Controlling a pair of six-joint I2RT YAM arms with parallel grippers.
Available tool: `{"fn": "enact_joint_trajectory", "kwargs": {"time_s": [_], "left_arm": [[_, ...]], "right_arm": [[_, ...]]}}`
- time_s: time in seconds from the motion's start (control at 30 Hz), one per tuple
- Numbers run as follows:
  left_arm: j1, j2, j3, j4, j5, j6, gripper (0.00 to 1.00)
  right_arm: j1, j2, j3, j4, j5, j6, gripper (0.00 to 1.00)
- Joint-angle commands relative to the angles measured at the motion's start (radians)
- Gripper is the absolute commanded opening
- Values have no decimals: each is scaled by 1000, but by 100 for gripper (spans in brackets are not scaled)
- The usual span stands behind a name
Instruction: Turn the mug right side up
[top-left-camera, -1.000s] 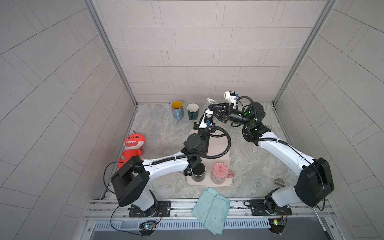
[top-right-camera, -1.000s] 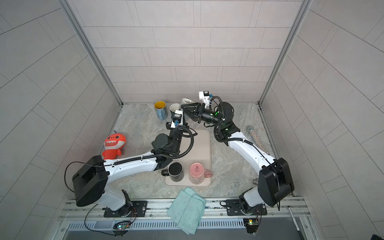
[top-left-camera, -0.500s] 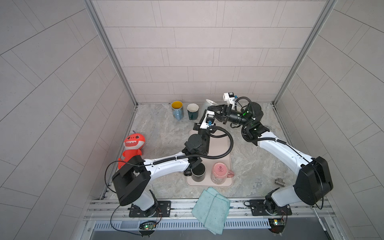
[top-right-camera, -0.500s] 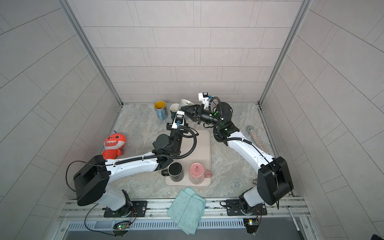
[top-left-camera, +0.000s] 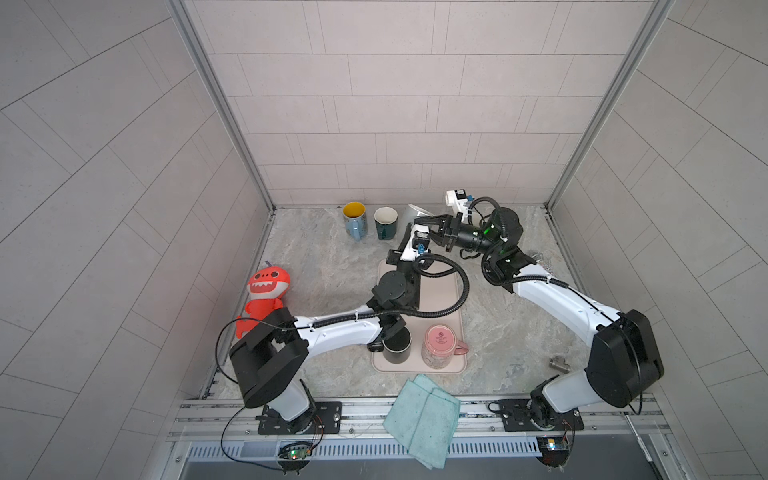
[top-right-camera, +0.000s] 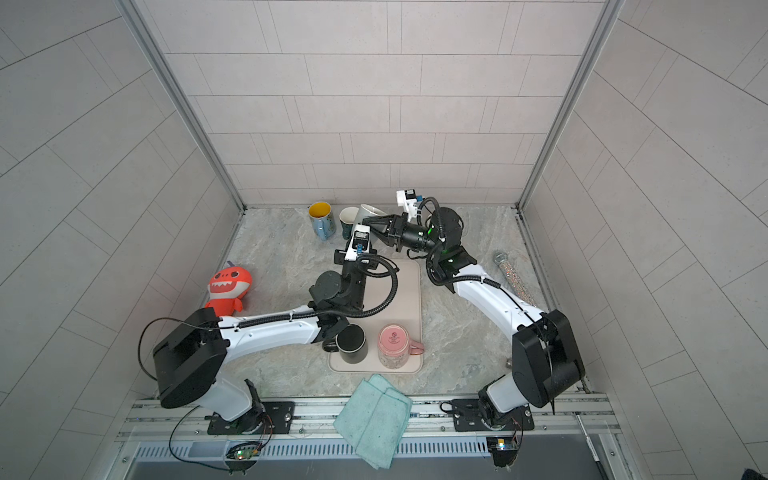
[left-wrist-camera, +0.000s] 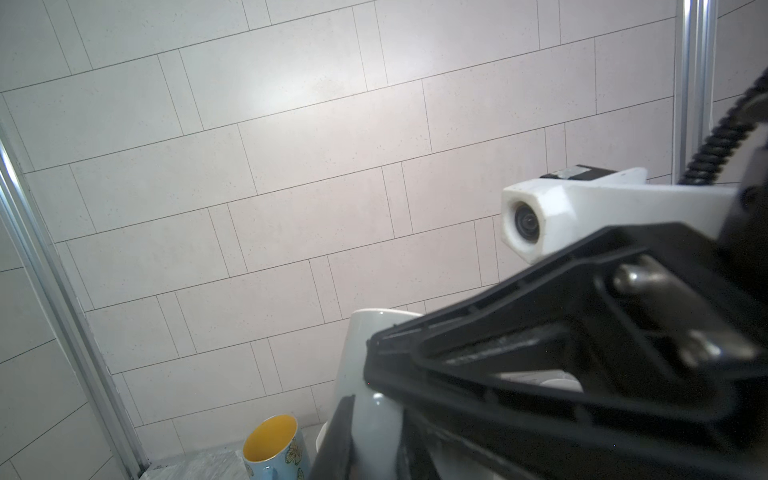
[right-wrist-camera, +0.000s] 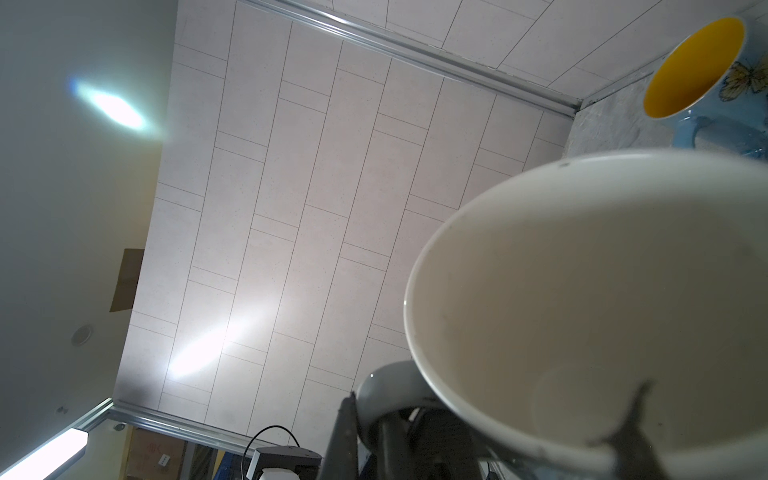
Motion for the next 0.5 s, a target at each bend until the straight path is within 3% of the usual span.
{"fn": "enact_joint_trajectory", "kwargs": {"time_s": [0.0,0.23,0.47], "left_arm": [[-56,8,-4,101,158,0,0],[-60,-5,-30,123,159,-20,0],[-61,-38,-28,87,156,-47,0]], "right_arm": [[26,7,-21,-46,-9,-3,0],[37,-50,-17,-218,48,-150,0],[38,-58,-55,-181,68,-142,0]]}}
